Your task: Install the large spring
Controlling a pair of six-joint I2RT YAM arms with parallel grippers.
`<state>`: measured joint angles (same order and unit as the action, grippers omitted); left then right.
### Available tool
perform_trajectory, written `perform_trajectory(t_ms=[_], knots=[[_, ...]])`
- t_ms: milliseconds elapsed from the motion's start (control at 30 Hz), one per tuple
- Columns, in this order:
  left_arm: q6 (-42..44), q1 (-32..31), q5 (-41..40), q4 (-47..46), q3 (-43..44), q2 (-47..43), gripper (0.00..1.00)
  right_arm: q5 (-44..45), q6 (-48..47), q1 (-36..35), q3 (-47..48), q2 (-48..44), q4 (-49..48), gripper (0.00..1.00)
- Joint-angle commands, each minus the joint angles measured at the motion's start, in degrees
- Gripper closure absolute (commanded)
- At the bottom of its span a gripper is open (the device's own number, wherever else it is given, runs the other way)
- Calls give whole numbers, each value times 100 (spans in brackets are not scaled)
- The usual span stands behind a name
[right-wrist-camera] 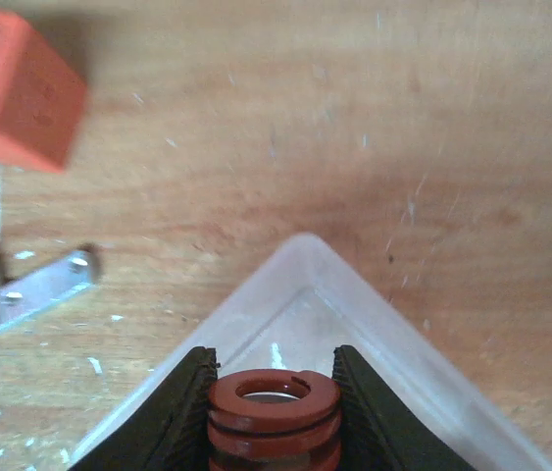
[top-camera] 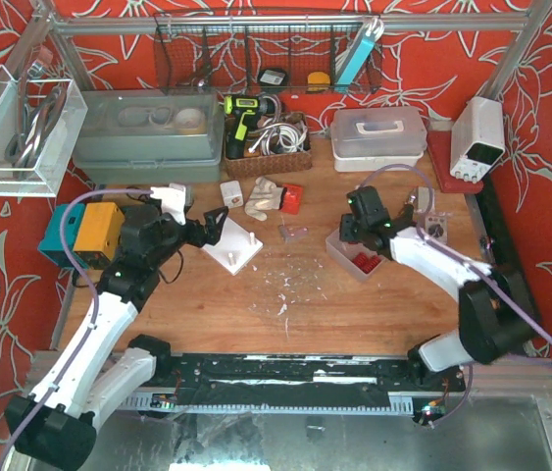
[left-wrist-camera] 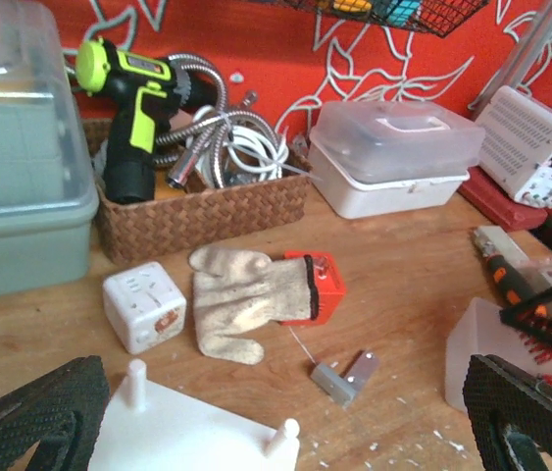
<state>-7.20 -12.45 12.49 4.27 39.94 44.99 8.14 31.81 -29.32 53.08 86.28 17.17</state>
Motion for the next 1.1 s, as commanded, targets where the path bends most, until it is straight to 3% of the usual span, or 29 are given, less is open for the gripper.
perform_trajectory(t_ms=[0, 200, 333, 667, 867, 1067], knots=[[-119, -20, 372, 149, 210, 119, 5, 100, -1048, -95, -384, -1119, -541, 100], [-619, -27, 1564, 350, 331, 403, 27, -678, -2170, -447, -1560, -2688, -2234, 100], [-865, -335, 2129, 300, 216, 629, 39, -1179, -2544, -785, -1753, -2924, -2564, 100], [-1047, -2031, 1797, 123, 480, 1012, 39, -2053, -3328, -1385, -2498, -2998, -4084, 100], [-1106, -2376, 2128, -251, 430, 1125, 47, -2275, -3614, -1655, -2812, -3032, -4722, 100], [-827, -2543, 2216, 116, 716, 1542, 51, -2355, -3952, -1942, -2942, -3023, -5066, 100]])
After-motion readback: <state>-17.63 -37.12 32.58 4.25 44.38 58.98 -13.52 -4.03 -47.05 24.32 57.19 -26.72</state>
